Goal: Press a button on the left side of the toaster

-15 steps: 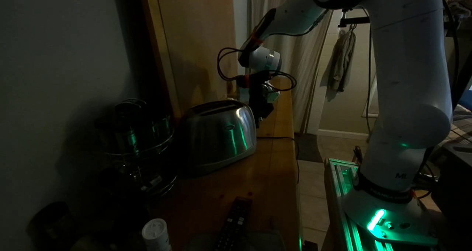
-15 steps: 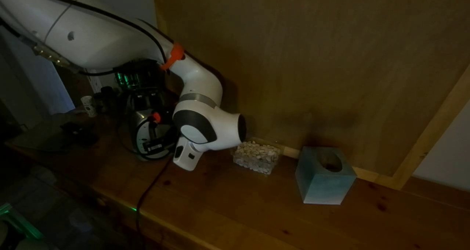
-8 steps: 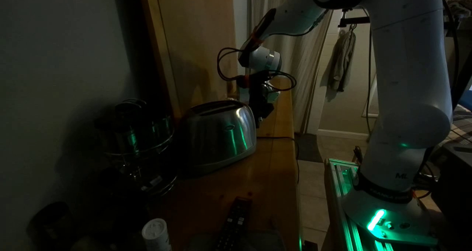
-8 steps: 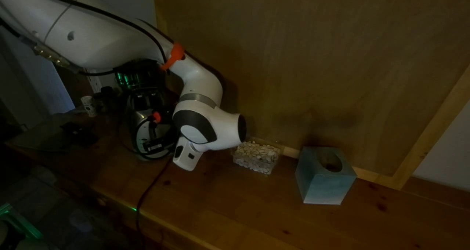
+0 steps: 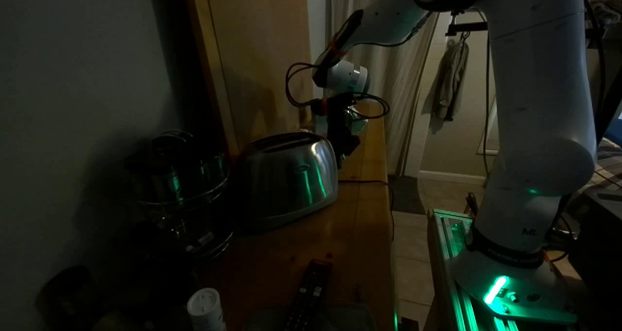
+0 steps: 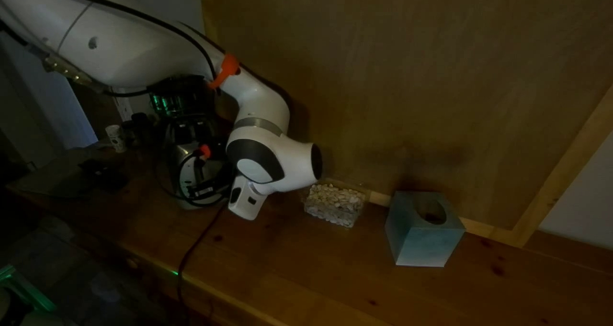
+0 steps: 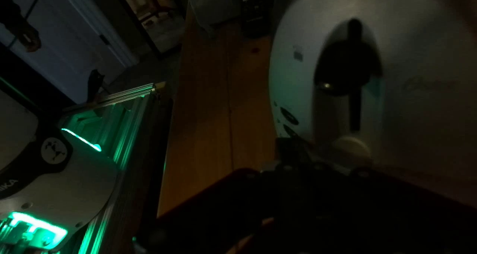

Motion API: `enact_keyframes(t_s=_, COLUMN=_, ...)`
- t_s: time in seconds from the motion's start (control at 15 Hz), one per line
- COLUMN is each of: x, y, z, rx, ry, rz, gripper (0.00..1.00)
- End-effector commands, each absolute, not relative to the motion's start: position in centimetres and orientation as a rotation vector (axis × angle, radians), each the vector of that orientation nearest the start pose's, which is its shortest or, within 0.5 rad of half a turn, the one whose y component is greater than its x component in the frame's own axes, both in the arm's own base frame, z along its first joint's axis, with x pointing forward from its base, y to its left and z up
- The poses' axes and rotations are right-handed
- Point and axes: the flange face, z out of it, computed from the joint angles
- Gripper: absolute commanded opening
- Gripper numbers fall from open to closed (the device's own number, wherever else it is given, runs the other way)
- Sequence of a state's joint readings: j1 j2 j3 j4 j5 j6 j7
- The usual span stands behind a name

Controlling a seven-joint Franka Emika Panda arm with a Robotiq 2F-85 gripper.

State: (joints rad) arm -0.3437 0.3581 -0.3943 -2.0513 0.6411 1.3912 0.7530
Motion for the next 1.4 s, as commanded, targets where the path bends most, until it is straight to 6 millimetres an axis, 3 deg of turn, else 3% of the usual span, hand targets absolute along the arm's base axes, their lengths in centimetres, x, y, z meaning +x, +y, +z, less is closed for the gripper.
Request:
enact_keyframes(t_s=0.0, x=41.2, y=-27.0, z=26.7, rx=-1.604, ry=1.857, rz=1.187, gripper=0.00)
enact_keyframes(t_s=0.13, x=41.3, y=-27.1, z=27.0, rx=-1.648, ry=1.865, rz=1.182, gripper=0.02)
enact_keyframes(t_s=0.2, x=41.3, y=-27.2, z=27.3, rx=-1.677, ry=1.869, rz=1.174, gripper=0.27)
enact_keyframes(t_s=0.33, x=41.2, y=-27.2, z=27.8, rx=-1.720, ry=1.875, rz=1.158, gripper=0.32)
enact_keyframes(t_s=0.6, x=40.9, y=-27.3, z=29.6, rx=-1.797, ry=1.897, rz=1.093, gripper=0.60)
enact_keyframes(t_s=0.93, x=40.9, y=-27.4, z=33.7, rx=-1.933, ry=1.948, rz=0.856, gripper=0.95)
enact_keyframes(t_s=1.07, x=41.1, y=-27.2, z=35.8, rx=-1.988, ry=1.968, rz=0.712, gripper=1.00)
enact_keyframes(t_s=1.33, x=41.5, y=-25.4, z=39.2, rx=-2.046, ry=1.952, rz=0.458, gripper=1.00)
